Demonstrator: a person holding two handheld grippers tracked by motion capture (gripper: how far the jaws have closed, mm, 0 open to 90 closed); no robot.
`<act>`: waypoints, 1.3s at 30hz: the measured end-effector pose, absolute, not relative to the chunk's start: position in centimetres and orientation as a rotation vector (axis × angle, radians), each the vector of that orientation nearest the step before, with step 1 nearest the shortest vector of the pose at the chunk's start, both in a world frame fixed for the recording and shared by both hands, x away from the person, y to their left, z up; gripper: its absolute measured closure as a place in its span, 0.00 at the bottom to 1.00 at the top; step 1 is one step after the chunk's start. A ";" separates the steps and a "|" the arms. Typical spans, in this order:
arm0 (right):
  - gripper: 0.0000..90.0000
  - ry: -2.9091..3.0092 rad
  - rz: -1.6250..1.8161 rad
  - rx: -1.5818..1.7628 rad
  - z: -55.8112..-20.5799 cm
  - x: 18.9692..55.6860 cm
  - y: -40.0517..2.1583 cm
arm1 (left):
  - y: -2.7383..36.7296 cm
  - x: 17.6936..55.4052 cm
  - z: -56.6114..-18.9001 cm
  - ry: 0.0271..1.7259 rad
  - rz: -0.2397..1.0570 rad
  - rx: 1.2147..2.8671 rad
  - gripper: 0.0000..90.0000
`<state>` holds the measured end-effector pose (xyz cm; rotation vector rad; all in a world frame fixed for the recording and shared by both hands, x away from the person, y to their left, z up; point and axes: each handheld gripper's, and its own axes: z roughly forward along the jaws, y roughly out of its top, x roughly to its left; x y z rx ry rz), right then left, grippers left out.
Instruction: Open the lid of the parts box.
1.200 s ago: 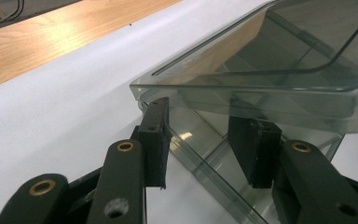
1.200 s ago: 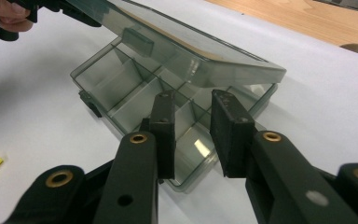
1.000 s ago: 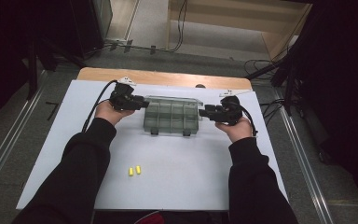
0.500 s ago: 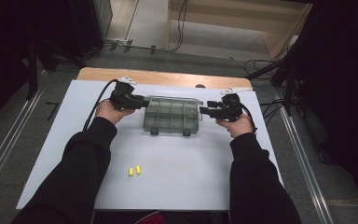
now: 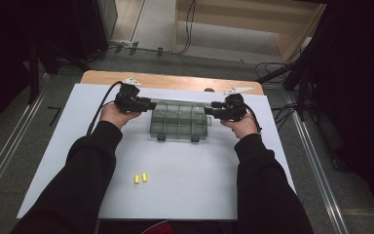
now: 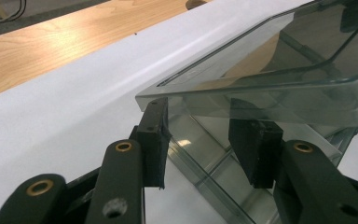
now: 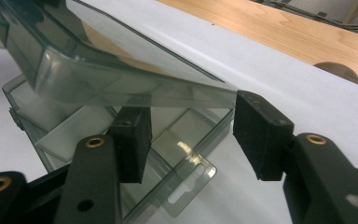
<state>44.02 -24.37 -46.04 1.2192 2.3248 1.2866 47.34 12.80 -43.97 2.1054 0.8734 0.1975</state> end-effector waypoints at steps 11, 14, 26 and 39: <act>0.60 2.313 1.265 1.168 -45.1 44.4 -23.4 | 12.4 47.5 -43.7 0.882 0.248 2.097 0.65; 0.61 2.300 1.272 1.205 -44.9 44.7 -23.4 | 12.3 47.7 -43.5 0.885 0.254 2.090 0.65; 0.63 2.266 1.256 1.196 -44.5 45.3 -23.1 | 11.6 48.3 -43.3 0.901 0.294 2.063 0.65; 0.65 2.180 1.297 1.241 -45.0 45.7 -23.0 | 10.8 49.0 -43.5 0.941 0.323 2.031 0.66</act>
